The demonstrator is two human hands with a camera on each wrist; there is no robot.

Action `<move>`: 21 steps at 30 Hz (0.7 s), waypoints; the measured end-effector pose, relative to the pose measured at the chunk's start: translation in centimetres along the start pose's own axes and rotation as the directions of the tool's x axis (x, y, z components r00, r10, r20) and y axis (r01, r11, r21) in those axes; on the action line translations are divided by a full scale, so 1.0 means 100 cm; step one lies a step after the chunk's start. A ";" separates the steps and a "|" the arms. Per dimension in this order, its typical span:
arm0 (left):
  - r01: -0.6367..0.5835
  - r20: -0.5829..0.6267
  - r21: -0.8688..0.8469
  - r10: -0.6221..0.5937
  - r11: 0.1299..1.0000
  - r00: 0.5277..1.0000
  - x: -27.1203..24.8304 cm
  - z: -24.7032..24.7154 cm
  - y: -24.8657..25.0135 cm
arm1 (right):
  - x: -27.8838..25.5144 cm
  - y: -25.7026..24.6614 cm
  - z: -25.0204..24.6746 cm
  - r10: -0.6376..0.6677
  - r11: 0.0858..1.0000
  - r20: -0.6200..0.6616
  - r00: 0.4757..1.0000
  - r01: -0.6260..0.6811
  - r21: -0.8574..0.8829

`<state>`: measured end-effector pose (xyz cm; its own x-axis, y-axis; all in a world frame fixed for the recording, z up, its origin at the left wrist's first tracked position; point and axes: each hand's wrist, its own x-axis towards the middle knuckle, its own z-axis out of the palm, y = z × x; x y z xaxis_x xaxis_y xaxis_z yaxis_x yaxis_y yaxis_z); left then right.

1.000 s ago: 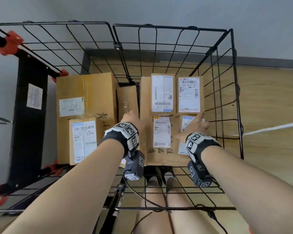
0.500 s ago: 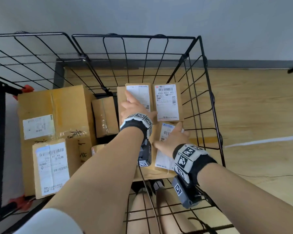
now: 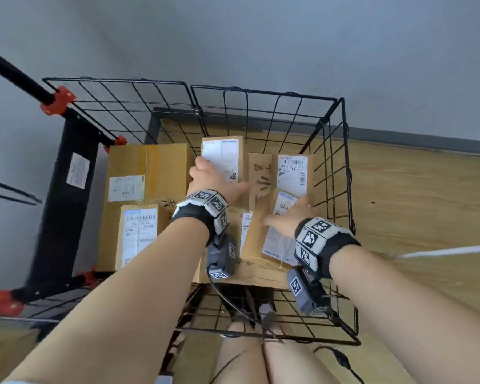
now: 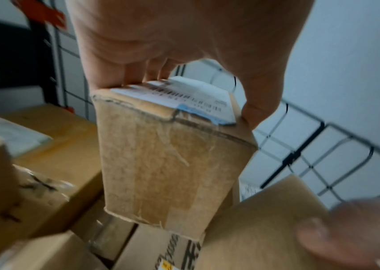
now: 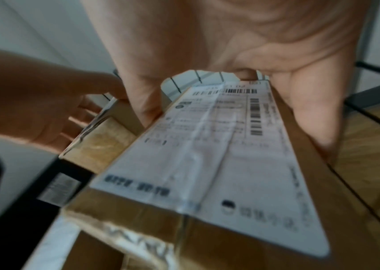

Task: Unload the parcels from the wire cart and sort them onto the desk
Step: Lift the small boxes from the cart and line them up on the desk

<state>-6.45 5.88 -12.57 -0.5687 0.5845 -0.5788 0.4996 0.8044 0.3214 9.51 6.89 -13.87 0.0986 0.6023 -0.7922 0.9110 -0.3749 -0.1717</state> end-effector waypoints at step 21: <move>0.219 -0.494 -0.290 -0.342 0.932 0.799 -0.234 -0.145 -0.177 | -0.213 -0.119 0.033 -0.676 0.712 0.026 0.737 0.662 -0.234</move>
<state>-11.43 -20.49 6.12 -0.9483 0.2446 -0.2023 0.1511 0.9084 0.3899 -4.73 -3.79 3.14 -0.5534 0.6786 -0.4829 0.8078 0.2962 -0.5096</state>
